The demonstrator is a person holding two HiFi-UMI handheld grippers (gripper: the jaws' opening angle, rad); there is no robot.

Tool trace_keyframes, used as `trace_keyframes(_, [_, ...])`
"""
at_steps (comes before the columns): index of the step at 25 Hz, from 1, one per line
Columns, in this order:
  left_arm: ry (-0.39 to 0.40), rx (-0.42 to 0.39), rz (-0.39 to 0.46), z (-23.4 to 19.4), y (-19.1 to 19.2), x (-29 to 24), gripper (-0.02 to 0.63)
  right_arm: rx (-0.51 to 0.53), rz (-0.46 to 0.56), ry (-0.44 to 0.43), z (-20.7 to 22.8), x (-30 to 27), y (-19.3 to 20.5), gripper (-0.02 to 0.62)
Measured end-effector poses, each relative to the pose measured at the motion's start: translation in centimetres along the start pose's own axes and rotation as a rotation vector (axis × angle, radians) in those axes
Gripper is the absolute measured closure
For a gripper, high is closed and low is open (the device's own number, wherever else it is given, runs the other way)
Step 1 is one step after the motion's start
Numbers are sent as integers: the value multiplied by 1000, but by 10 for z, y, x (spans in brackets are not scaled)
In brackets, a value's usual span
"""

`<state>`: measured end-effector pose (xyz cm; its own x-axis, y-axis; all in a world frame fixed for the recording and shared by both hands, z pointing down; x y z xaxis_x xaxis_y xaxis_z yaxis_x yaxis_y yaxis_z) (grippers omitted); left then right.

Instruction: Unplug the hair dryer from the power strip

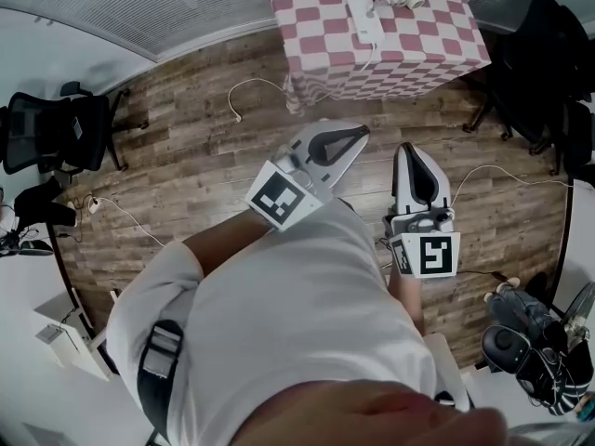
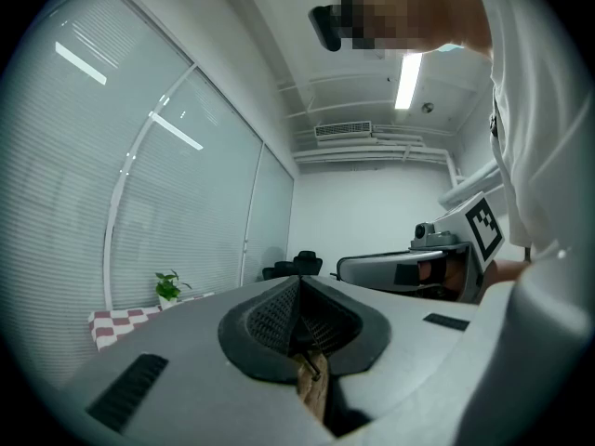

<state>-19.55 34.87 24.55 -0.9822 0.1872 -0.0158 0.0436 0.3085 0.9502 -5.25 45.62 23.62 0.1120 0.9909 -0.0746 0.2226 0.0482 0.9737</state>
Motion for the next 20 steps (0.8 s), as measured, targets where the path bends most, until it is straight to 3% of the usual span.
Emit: trace_keyframes(20, [-13, 5, -9, -89, -26, -62, 574, 4, -17, -12, 57, -98, 9, 563])
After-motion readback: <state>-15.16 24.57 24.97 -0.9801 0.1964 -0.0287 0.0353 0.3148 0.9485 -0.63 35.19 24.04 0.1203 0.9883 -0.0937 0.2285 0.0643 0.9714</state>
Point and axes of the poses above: the fingertips, and each gripper's own axes: x backward along the fingers, z to its right, y out of its underside, the point moved 9 cm from there along x, backward along the fingers, and after that the axes turned 14 degrees about x, right-handed, at the moved point
